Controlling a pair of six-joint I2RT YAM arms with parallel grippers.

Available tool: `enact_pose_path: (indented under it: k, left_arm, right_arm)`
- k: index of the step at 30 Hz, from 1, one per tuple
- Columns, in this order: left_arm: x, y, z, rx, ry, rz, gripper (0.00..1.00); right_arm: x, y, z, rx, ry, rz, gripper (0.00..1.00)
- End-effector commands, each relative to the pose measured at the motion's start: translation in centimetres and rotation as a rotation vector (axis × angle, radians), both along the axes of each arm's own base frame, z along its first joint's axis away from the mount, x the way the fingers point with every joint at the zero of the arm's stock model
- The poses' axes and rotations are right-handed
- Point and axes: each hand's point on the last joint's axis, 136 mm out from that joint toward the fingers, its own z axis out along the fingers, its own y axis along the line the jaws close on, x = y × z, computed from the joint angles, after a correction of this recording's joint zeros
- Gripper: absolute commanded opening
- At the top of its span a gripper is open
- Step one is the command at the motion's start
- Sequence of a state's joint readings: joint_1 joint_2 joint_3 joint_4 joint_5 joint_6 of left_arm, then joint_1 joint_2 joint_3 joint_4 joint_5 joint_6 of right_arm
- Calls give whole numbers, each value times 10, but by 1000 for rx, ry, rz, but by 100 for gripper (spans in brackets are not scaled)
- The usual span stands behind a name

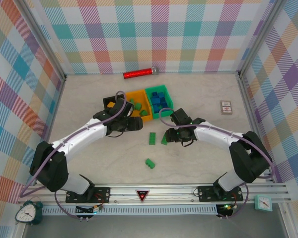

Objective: Sort the legos into containers by color
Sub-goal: Pick up the lego from the center of the table.

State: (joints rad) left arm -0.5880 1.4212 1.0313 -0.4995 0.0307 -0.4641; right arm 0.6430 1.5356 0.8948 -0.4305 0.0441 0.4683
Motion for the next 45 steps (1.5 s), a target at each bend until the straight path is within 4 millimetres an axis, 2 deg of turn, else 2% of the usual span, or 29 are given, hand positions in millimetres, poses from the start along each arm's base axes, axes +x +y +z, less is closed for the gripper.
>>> enact_pose_path:
  k: [1, 11, 18, 23, 26, 29, 32, 35, 41, 45]
  left_arm:
    - [-13, -6, -3, -45, 3, -9, 69]
    - [-38, -6, -25, -44, 25, 2, 68]
    - [-45, -10, -28, -39, 16, -3, 69]
    - [-46, -10, -31, -30, 26, -4, 69]
    - [-46, -9, -32, -26, 30, -1, 68]
    - [-48, -8, -32, -22, 27, 3, 68]
    - [-49, -4, -32, -18, 23, 12, 68]
    - [-52, -1, -33, -5, 25, 16, 68]
    - [-54, 5, -33, 7, 19, 30, 68]
    - [-55, 9, -33, 7, 16, 45, 68]
  right_arm:
    - [6, 17, 7, 55, -1, 1, 56]
    - [11, 34, 3, 48, 15, 23, 60]
    - [16, 35, -17, -41, 67, -1, 60]
    - [15, 45, -33, -58, 106, 21, 61]
    - [12, 48, -43, -90, 125, 35, 60]
    - [10, 49, -47, -105, 129, 42, 52]
    - [10, 47, -46, -110, 121, 44, 39]
    - [11, 46, -41, -108, 107, 46, 34]
    - [16, 51, -21, -74, 63, 52, 33]
    - [29, 62, 0, -49, 18, 73, 33]
